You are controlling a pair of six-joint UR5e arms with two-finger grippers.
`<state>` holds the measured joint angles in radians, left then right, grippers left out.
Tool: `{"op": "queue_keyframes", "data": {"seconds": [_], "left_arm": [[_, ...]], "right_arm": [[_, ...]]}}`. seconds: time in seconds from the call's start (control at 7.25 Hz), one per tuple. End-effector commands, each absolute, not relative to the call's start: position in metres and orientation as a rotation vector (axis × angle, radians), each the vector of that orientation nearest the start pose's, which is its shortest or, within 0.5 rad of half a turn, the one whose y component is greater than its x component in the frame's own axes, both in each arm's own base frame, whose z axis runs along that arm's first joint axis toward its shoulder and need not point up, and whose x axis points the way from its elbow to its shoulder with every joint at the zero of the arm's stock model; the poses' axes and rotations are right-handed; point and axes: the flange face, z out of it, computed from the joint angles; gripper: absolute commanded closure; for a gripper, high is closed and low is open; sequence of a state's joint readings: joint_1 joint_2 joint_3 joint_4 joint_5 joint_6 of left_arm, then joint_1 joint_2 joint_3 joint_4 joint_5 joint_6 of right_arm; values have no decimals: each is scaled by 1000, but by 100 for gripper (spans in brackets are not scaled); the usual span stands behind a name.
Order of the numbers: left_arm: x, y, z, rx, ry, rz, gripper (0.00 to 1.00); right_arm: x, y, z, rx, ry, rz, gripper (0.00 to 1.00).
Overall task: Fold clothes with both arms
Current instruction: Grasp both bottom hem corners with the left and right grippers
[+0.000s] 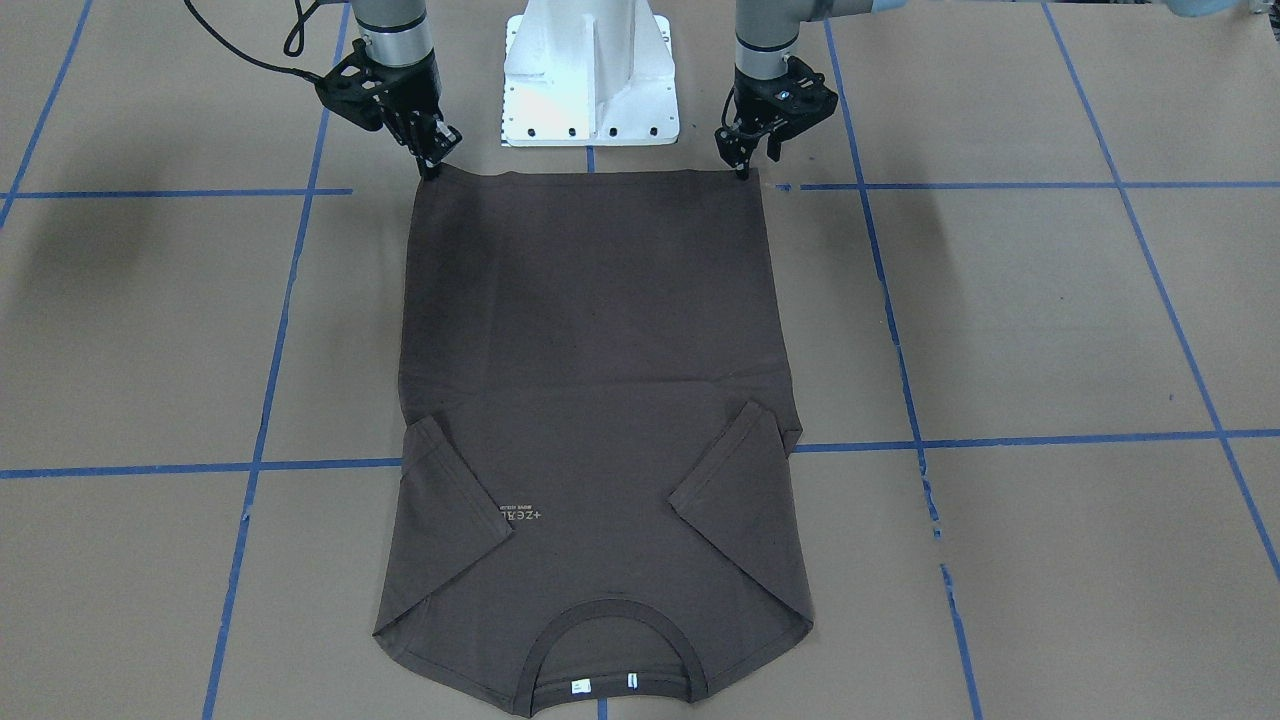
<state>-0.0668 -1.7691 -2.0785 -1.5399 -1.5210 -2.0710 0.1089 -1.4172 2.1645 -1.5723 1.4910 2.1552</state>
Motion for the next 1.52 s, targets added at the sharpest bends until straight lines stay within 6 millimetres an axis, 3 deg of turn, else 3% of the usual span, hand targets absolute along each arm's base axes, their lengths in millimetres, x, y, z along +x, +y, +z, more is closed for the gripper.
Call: {"op": "queue_keyframes", "data": {"seconds": [0.0,0.14,0.28,0.41,0.55,0.97,1.1,1.24,1.38], "left_arm": [[513,-173,341,-97,677,-557,42],[513,-172,340,-98,680,-555,47],[513,-172,340,-100,680,-560,64],[514,-172,339,-102,681,-560,89],[512,-172,337,-103,689,-555,100],[489,-170,303,-145,760,-540,100],[484,-169,298,-157,769,-537,100],[493,-165,311,-148,740,-543,100],[500,-162,320,-140,718,-529,78]], "right_arm": [[-475,-193,322,-104,-756,688,100],[-475,-193,322,-104,-756,688,100],[-475,-193,322,-104,-756,688,100],[-475,-193,322,-103,-757,689,100],[-475,-193,322,-103,-757,689,100],[-475,-194,322,-102,-757,690,100],[-471,-194,318,-104,-766,690,100],[-468,-194,315,-105,-774,692,100],[-469,-194,317,-104,-771,690,100]]}}
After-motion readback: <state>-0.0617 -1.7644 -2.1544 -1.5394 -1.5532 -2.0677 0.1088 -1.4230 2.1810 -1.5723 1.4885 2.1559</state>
